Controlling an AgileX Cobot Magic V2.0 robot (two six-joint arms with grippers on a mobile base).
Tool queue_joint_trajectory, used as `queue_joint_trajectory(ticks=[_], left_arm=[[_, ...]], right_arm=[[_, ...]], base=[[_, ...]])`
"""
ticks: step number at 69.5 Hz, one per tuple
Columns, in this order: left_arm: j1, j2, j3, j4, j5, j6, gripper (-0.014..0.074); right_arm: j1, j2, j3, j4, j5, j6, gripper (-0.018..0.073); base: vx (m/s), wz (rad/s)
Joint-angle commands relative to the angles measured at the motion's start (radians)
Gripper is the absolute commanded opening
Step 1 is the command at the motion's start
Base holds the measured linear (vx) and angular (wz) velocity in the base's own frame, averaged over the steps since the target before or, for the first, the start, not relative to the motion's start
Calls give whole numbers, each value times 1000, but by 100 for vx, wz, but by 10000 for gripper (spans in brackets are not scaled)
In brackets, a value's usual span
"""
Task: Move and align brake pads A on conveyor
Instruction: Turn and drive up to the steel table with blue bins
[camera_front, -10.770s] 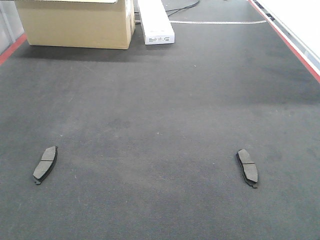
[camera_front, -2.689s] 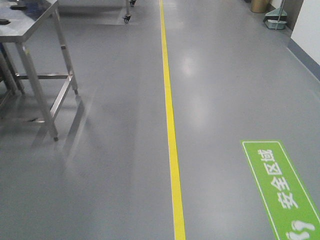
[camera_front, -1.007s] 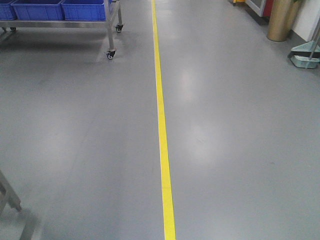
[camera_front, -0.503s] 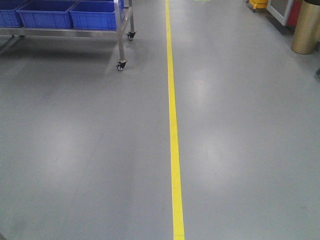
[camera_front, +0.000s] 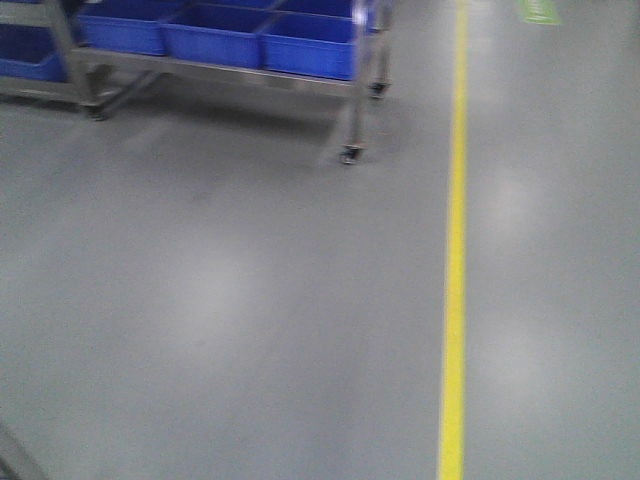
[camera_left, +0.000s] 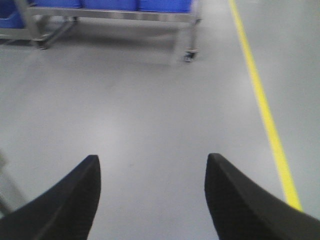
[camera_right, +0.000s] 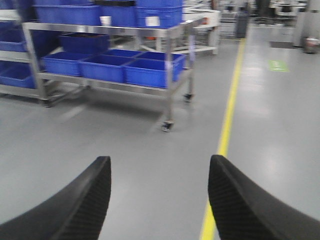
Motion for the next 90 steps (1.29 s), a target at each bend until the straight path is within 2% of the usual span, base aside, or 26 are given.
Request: queue_joint_trajectory(ticks=[1,41,90], left_arm=[[-4,9,-27,-12,-77,-8,449],[-4,9,-27,-12,-77,-8,449],[-4,9,-27,-12,-77,-8,449]], right_arm=[[0,15,-26,-14,-72,-1,415],[0,15,-26,-14,-72,-1,415],[0,15,-26,-14,-72,-1,415]], base=[[38,80],[31,93],[21,77]])
